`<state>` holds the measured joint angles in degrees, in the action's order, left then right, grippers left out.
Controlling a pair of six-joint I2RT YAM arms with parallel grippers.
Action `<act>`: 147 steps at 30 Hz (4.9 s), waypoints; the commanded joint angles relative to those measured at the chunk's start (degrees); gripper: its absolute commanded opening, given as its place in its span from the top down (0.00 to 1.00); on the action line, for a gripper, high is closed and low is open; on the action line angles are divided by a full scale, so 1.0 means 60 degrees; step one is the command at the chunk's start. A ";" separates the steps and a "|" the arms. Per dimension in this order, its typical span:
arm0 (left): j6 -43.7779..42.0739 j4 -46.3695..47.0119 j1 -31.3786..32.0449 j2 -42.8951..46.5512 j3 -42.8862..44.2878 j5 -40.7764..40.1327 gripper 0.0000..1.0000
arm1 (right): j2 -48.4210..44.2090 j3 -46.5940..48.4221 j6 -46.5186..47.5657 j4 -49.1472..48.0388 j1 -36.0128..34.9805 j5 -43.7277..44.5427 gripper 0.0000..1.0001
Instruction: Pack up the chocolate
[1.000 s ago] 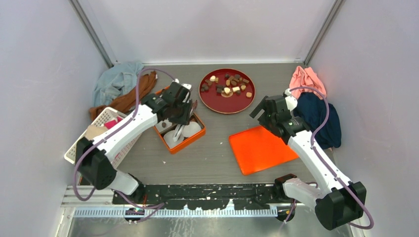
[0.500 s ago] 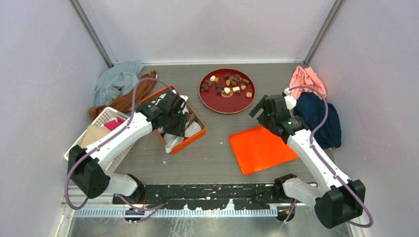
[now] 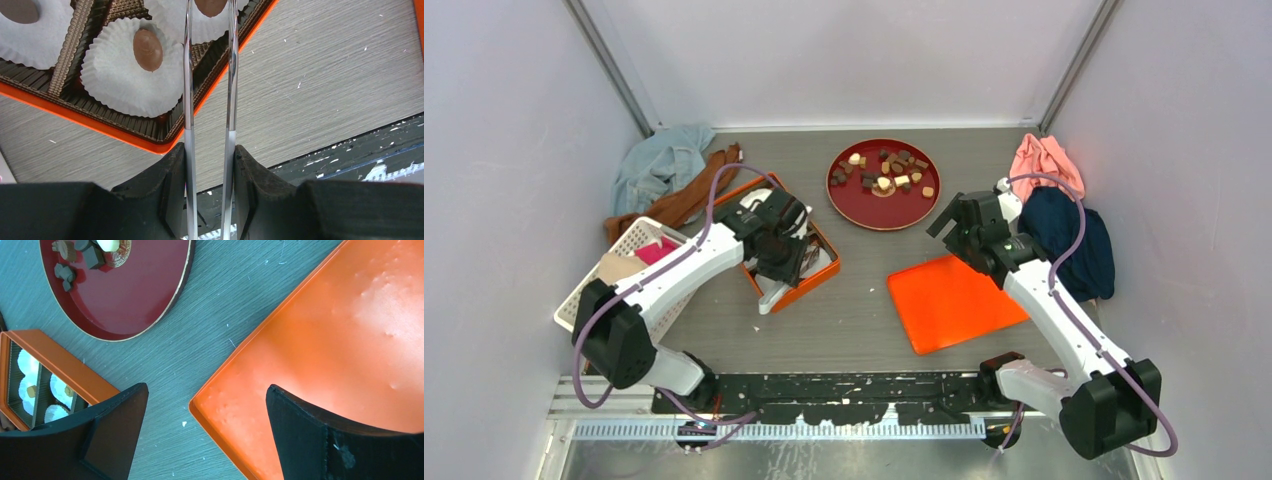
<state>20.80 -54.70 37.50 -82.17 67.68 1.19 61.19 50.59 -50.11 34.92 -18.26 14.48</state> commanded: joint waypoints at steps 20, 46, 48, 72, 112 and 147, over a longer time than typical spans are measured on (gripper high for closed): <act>-0.0200 -0.0088 0.0020 0.0111 0.0181 -0.0130 0.58 | 0.0100 0.0182 -0.0067 -0.0414 0.0034 -0.0042 0.07; -0.0247 0.0339 0.0310 0.1006 0.1775 0.0145 1.00 | -0.0017 0.0248 -0.0072 -0.0315 0.0028 0.0040 0.07; -0.0292 0.0451 0.0335 0.0947 0.1828 0.0293 1.00 | -0.0031 0.0280 -0.0081 -0.0286 0.0026 0.0059 0.07; 0.1519 0.6137 0.2542 -0.0198 -0.1446 -0.0705 1.00 | -0.0120 0.0709 0.0058 0.0101 0.0038 0.0384 0.07; 0.1325 0.4327 0.2683 0.0614 -0.0369 -0.1913 0.31 | -0.0521 -0.1928 0.0201 -0.0460 -0.2401 -0.0709 0.04; 0.1176 0.2609 -0.2867 0.1361 0.0376 0.0530 0.31 | 0.2024 0.0337 -0.0341 0.1974 -0.5187 0.2064 0.99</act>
<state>29.69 -36.47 23.20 -74.19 65.06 0.32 78.85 44.86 -51.31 37.41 -49.39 20.67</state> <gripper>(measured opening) 0.693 0.031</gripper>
